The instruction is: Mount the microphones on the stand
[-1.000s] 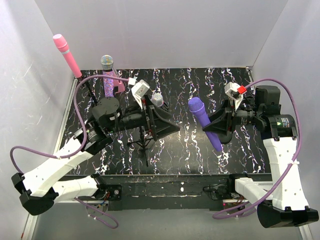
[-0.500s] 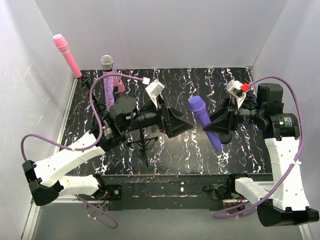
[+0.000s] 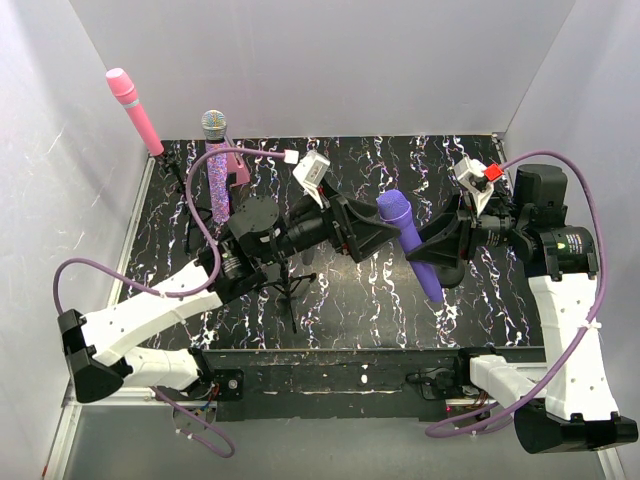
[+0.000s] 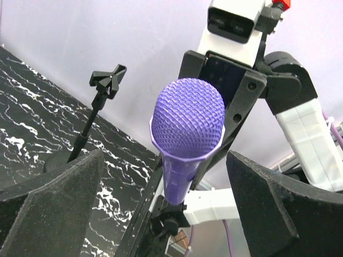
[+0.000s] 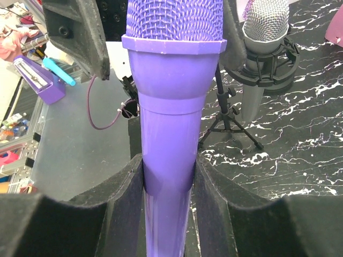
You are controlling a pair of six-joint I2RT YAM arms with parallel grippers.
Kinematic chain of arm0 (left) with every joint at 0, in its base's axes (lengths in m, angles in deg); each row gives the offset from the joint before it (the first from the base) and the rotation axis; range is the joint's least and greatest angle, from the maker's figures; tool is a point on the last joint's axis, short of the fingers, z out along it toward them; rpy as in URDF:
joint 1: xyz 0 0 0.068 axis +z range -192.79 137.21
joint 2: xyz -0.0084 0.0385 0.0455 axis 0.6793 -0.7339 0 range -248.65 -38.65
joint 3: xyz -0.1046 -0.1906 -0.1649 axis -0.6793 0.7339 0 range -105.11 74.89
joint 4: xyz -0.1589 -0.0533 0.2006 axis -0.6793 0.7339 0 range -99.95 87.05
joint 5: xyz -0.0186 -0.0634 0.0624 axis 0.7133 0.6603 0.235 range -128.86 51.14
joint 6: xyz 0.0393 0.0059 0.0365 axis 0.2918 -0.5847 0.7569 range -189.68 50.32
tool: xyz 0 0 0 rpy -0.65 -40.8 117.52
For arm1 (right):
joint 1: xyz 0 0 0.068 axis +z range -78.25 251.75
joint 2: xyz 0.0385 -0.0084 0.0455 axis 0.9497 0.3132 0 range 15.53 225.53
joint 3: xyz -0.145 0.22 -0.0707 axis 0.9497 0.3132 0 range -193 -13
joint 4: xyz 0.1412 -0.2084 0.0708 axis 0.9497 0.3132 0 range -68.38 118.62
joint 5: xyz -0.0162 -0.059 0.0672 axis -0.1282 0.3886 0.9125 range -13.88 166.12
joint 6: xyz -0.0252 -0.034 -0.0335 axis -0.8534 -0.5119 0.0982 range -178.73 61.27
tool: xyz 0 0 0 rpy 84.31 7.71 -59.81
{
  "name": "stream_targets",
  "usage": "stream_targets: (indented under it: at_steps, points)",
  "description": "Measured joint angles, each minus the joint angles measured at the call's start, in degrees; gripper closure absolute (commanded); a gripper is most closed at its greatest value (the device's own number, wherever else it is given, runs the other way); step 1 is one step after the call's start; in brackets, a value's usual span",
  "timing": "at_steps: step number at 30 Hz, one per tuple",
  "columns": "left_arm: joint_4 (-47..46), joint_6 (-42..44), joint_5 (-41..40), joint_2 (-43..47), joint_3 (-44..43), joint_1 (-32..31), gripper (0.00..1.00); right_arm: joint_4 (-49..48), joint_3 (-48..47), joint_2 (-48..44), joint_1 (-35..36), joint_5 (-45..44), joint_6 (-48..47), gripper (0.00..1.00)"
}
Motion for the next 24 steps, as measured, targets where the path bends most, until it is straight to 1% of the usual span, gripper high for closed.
stream_targets:
  at_steps: [8,9,11,14,15,17,18,19,20,22,23,24]
  points:
    - [-6.1,-1.0,-2.3,-5.4,0.0,-2.4,0.02,-1.4,0.8,0.0,0.0,0.8,0.9,0.89]
    - [-6.4,-1.0,-2.5,-6.1,0.0,-2.8,0.03,-1.4,0.8,0.0,0.0,0.8,1.0,0.89]
    - [-6.9,-0.8,-2.9,-7.3,0.0,-3.6,0.12,-1.6,0.9,-0.1,0.0,0.9,1.2,0.88]
    - [-8.8,-0.2,-4.0,-8.0,0.0,-4.5,0.29,-2.0,1.5,-0.2,-0.1,1.0,1.3,0.88]
    - [-9.3,0.2,-4.1,-8.0,0.0,-4.8,0.39,-2.1,1.7,-0.2,-0.1,1.0,1.3,0.88]
    - [-10.6,1.0,-4.3,-8.0,0.0,-5.3,0.49,-2.3,2.0,-0.2,-0.1,1.0,1.3,0.88]
    - [-11.2,1.3,-4.4,-8.0,0.0,-5.5,0.57,-2.4,2.2,-0.2,-0.1,1.0,1.3,0.88]
    - [-11.7,1.7,-4.5,-8.0,0.0,-5.6,0.65,-2.4,2.4,-0.2,-0.1,1.1,1.3,0.87]
    - [-11.8,2.1,-4.8,-8.0,0.0,-5.7,0.76,-2.5,2.4,-0.2,0.0,1.5,1.3,0.87]
    - [-12.2,2.3,-4.7,-8.2,0.0,-5.7,0.92,-2.9,2.4,-0.4,-0.1,1.5,1.2,0.81]
    - [-12.5,2.6,-4.7,-8.2,0.0,-5.8,1.0,-3.2,2.4,-0.5,-0.1,1.5,1.2,0.74]
    - [-12.8,2.8,-4.7,-8.3,0.0,-5.8,1.0,-3.3,2.5,-0.6,-0.1,1.5,1.4,0.65]
